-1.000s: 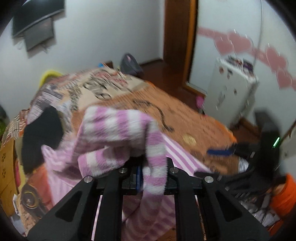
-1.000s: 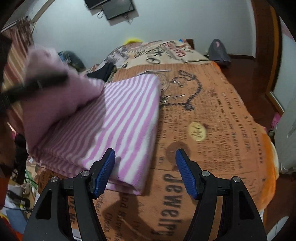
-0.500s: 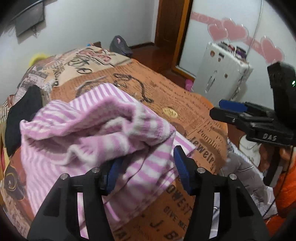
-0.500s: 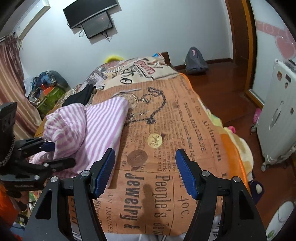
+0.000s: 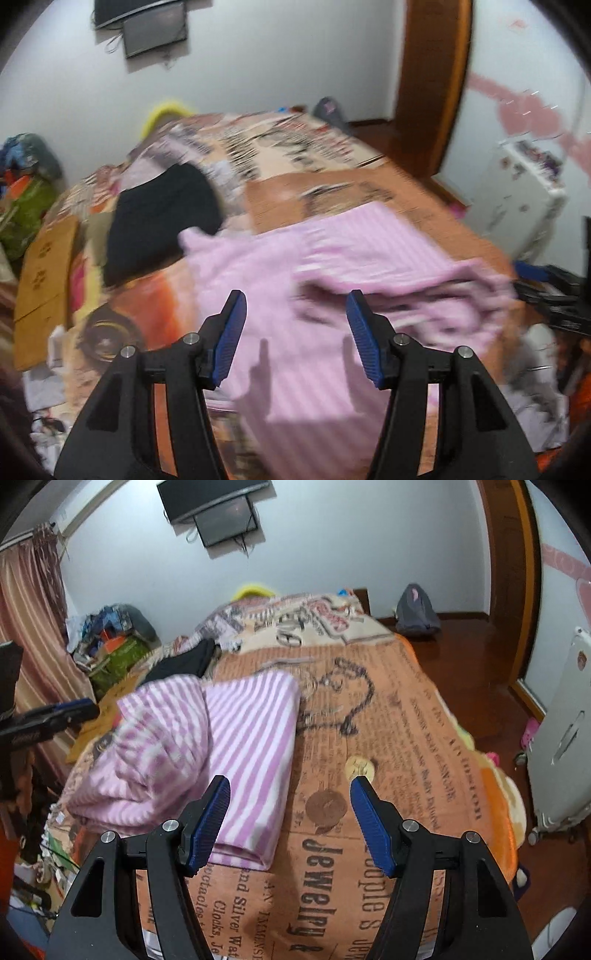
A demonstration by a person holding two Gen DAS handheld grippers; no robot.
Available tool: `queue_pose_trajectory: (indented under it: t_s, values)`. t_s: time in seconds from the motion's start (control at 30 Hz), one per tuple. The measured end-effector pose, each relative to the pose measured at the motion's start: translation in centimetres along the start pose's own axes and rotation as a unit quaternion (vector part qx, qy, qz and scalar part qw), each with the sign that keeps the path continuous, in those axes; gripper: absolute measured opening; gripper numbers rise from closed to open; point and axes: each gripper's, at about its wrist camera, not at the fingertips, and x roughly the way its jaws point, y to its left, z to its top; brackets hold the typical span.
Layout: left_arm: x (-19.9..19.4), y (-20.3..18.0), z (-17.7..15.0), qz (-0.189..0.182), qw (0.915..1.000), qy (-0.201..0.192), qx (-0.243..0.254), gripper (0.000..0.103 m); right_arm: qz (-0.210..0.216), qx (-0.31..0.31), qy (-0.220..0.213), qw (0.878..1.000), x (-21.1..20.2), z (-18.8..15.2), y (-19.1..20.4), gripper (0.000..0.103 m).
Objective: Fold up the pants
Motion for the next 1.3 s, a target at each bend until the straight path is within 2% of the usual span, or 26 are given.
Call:
queue_pose_trajectory:
  t_s: [0.13, 0.27, 0.4, 0.63, 0.8, 0.9, 1.07, 1.17, 1.3]
  values:
    - [4.1, 1.7, -0.1, 0.014, 0.999, 0.042, -0.002, 0.056, -0.002, -0.002, 0.028, 1.0, 1.9, -0.8, 0.1, 0.064]
    - [6.4, 0.5, 0.6, 0.022, 0.998, 0.052, 0.029, 0.056, 0.004, -0.005, 0.043, 0.999, 3.2, -1.2, 0.2, 0.064]
    - [8.0, -1.5, 2.9, -0.009, 0.9978, 0.051, 0.042, 0.056, 0.01, -0.01, 0.046, 0.999, 3.9, -1.3, 0.3, 0.064]
    - [11.0, -8.2, 7.9, -0.068, 0.9928, 0.039, 0.092, 0.056, 0.011, 0.003, 0.04, 0.999, 3.6, -1.2, -0.5, 0.064]
    - [11.2, -10.6, 11.3, -0.107, 0.9912, 0.021, 0.074, 0.056, -0.008, 0.015, 0.026, 1.0, 1.9, -1.0, -1.6, 0.064]
    - [9.6, -10.4, 12.2, -0.11, 0.9916, 0.0, 0.068, 0.056, -0.011, 0.019, 0.015, 1.0, 0.8, -0.8, -1.9, 0.064]
    - [7.0, -7.8, 11.2, -0.093, 0.994, -0.007, 0.057, 0.057, -0.002, 0.006, -0.007, 1.0, -0.8, 0.2, -0.8, 0.064]
    - [6.3, -5.3, 8.9, -0.076, 0.996, 0.014, 0.046, 0.057, 0.012, -0.009, -0.02, 1.0, -0.9, 1.1, 0.8, 0.064]
    - [5.7, -2.5, 4.4, -0.06, 0.9967, 0.048, 0.026, 0.057, 0.035, -0.026, -0.03, 0.999, 0.4, 2.2, 3.0, 0.064]
